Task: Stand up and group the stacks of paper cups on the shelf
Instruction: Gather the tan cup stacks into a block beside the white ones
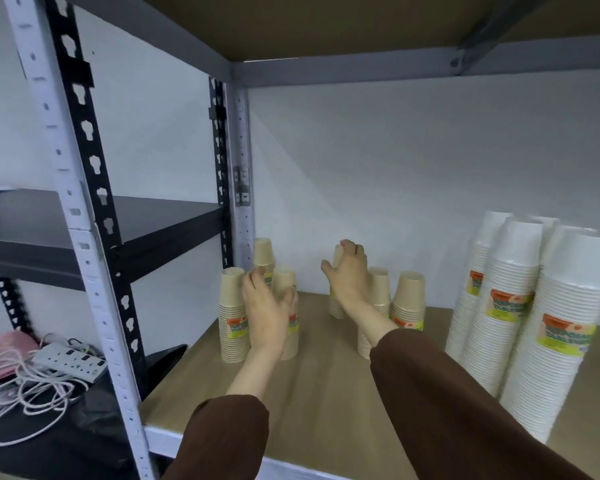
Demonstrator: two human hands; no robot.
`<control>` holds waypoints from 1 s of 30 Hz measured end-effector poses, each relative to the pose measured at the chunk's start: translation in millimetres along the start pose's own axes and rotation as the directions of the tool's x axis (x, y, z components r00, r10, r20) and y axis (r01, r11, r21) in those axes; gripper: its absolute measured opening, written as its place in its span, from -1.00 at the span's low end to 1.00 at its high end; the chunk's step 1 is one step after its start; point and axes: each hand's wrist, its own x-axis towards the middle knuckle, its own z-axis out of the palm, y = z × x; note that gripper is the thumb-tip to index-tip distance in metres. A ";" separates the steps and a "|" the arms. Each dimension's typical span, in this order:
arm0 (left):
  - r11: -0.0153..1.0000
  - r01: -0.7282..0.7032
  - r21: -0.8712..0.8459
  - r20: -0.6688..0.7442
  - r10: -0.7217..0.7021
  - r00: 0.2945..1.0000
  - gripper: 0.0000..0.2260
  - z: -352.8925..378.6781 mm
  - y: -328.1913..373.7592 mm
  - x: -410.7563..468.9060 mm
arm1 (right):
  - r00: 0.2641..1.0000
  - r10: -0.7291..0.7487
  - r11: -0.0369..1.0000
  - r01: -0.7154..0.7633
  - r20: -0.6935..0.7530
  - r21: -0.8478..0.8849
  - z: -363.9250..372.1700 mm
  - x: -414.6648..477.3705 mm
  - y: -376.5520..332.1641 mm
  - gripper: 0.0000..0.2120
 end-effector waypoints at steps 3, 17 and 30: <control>1.000 0.009 0.006 0.037 -0.009 0.999 -0.50 3.0 -5.2 8.3 | 0.999 0.024 0.999 -0.023 0.026 -0.034 7.1 19.1 -3.3 -0.46; 0.999 0.024 -0.037 0.133 -0.019 0.991 -0.51 3.0 -16.6 19.5 | 0.970 0.230 0.970 -0.222 0.075 -0.097 25.8 59.6 5.0 -0.42; 0.992 0.074 -0.100 0.155 -0.058 0.986 -0.53 8.4 -26.4 15.6 | 0.934 0.352 0.934 -0.346 0.056 -0.089 43.6 65.4 23.1 -0.49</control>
